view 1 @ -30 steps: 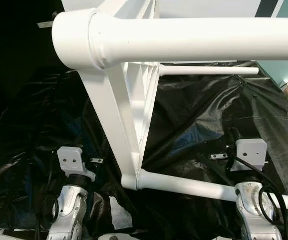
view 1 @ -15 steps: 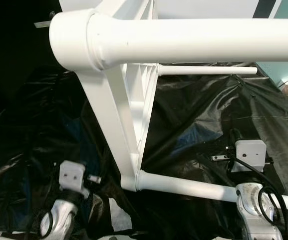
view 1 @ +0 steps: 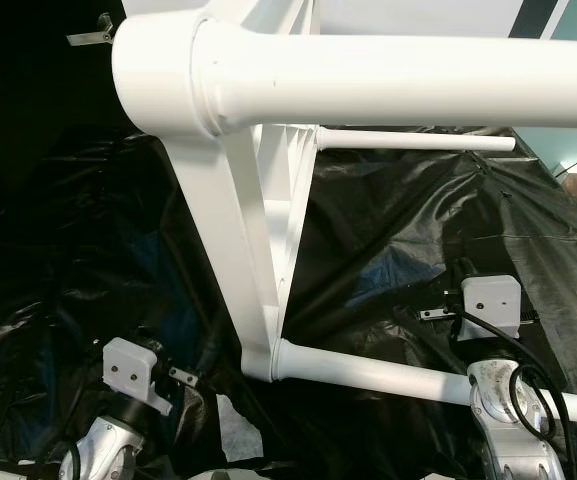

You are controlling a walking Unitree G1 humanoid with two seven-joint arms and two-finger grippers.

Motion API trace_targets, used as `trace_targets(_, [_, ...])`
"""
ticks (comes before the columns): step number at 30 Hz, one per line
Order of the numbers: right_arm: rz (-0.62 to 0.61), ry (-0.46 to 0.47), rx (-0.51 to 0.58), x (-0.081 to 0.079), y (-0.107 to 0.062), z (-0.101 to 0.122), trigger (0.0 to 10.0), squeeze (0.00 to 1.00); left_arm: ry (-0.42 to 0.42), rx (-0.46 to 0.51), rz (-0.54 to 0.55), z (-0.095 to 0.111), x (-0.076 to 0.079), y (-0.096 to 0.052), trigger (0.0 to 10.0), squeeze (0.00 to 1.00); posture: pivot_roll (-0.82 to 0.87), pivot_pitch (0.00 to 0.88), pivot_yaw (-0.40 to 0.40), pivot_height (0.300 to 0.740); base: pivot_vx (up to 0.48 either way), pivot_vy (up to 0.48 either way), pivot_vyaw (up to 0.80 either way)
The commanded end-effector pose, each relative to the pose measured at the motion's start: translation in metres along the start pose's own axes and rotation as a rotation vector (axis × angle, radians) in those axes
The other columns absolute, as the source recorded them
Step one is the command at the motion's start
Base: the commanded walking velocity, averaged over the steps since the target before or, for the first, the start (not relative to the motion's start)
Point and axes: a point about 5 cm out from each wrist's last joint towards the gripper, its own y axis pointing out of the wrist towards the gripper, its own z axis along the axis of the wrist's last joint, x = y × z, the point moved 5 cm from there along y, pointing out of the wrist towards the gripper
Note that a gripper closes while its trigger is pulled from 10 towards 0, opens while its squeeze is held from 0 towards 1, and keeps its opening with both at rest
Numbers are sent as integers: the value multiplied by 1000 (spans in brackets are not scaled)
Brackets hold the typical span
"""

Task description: Building children table

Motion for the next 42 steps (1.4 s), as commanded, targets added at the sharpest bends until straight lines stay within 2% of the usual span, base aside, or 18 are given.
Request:
trace_targets(1, [15,-9,-15,-3,0,-4,10000,0,-76,-4,-101,4,11,-5,10000,0,25,21,-36,740,0,0,0])
trace_targets(3, [23,-17,-15,-4,1,-5,10000,0,-99,-17,-165,5,15,-11,10000,0,29,21,-43,740,0,0,0])
trace_targets(5, [23,-17,-15,-4,1,-5,10000,0,-99,-17,-165,5,15,-11,10000,0,29,21,-43,740,0,0,0])
trace_targets(7, [32,-24,-16,-5,2,-7,10000,0,-109,-57,-258,1,24,-21,10000,0,32,20,-49,740,0,0,0])
trace_targets(13, [37,-33,-18,-5,4,-8,10000,0,-125,-61,-312,4,31,-26,10000,0,35,20,-55,740,0,0,0])
trace_targets(15, [40,-36,-18,-5,4,-9,10000,0,-132,-45,-325,9,34,-24,10000,0,35,18,-57,740,0,0,0])
trace_targets(16, [43,-39,-19,-5,5,-9,10000,0,-147,-9,-325,19,34,-20,10000,0,36,16,-61,740,0,0,0])
trace_targets(18, [43,-39,-19,-5,5,-9,10000,0,-147,-9,-325,19,34,-20,10000,0,36,16,-61,740,0,0,0])
trace_targets(20, [50,-42,-17,-6,6,-9,10000,0,-147,41,-320,34,31,-10,10000,0,39,12,-62,740,0,0,0])
trace_targets(27, [48,-46,-8,-5,10,-7,10000,0,-136,46,-281,33,24,3,10000,0,34,7,-59,740,0,0,0])
trace_targets(29, [42,-46,-5,-5,11,-7,10000,0,-167,72,-243,34,24,12,10000,0,30,6,-57,740,0,0,0])
trace_targets(35, [37,-47,-6,-4,11,-7,10000,0,-214,89,-254,39,29,15,10000,0,23,7,-53,740,0,0,0])
trace_targets(42, [30,-51,-12,-3,11,-8,10000,0,-293,100,-329,47,36,11,10000,0,19,10,-54,740,0,0,0])
